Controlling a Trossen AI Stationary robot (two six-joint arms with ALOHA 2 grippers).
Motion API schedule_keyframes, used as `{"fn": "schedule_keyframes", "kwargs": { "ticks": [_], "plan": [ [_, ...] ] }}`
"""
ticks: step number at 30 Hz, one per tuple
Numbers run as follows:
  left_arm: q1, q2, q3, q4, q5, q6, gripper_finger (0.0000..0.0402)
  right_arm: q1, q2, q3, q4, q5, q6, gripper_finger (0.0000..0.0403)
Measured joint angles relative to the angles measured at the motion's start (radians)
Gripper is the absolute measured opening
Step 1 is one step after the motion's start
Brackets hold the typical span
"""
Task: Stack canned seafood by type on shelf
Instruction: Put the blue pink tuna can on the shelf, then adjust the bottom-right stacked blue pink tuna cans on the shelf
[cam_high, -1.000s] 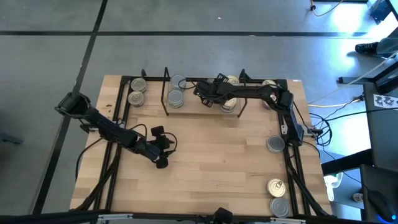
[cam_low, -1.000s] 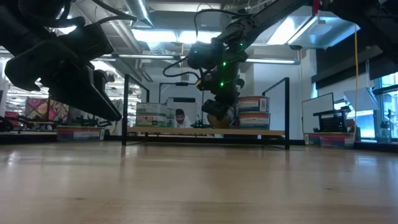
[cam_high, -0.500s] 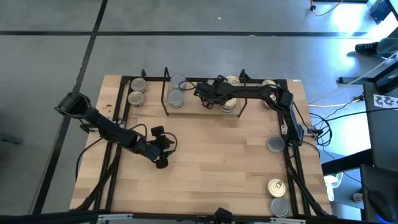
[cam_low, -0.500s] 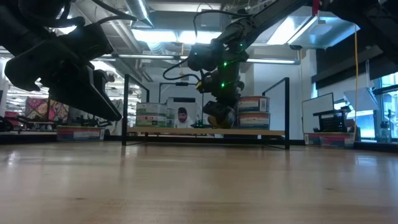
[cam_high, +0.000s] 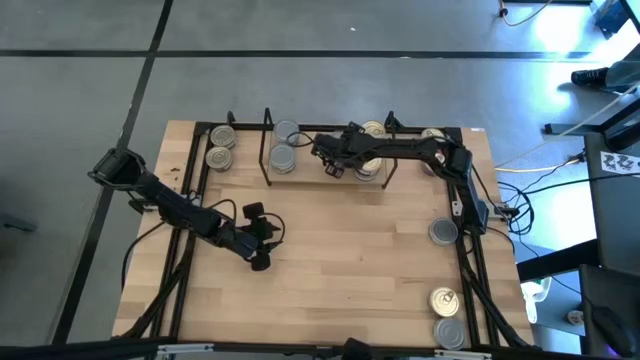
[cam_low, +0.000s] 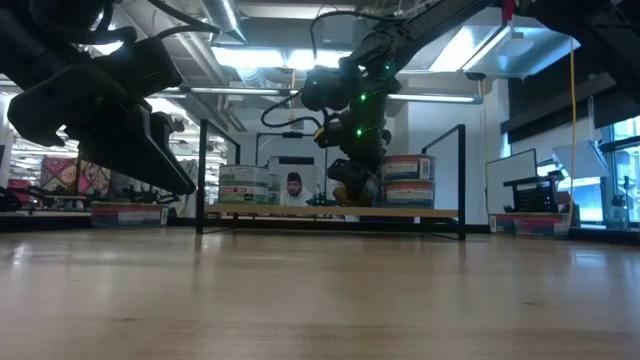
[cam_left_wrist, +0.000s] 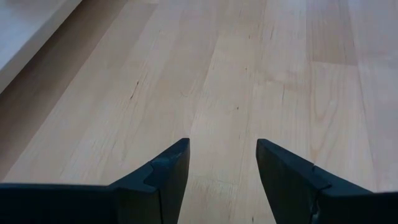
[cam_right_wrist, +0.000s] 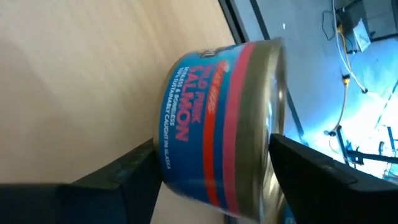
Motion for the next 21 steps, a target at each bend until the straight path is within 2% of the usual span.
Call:
{"fn": "schedule_keyframes", "kwargs": {
  "ticks": [13, 21],
  "plan": [
    [0.000, 0.000, 0.000, 0.000, 0.000, -0.006, 0.0184, -0.002, -0.001, 0.030, -0.027, 0.009, 0.004, 0.0282],
    [0.000, 0.000, 0.000, 0.000, 0.000, -0.021, 0.0184, 0.002, -0.002, 0.030, -0.050, -0.046, 0.010, 0.0282]
  ]
}}
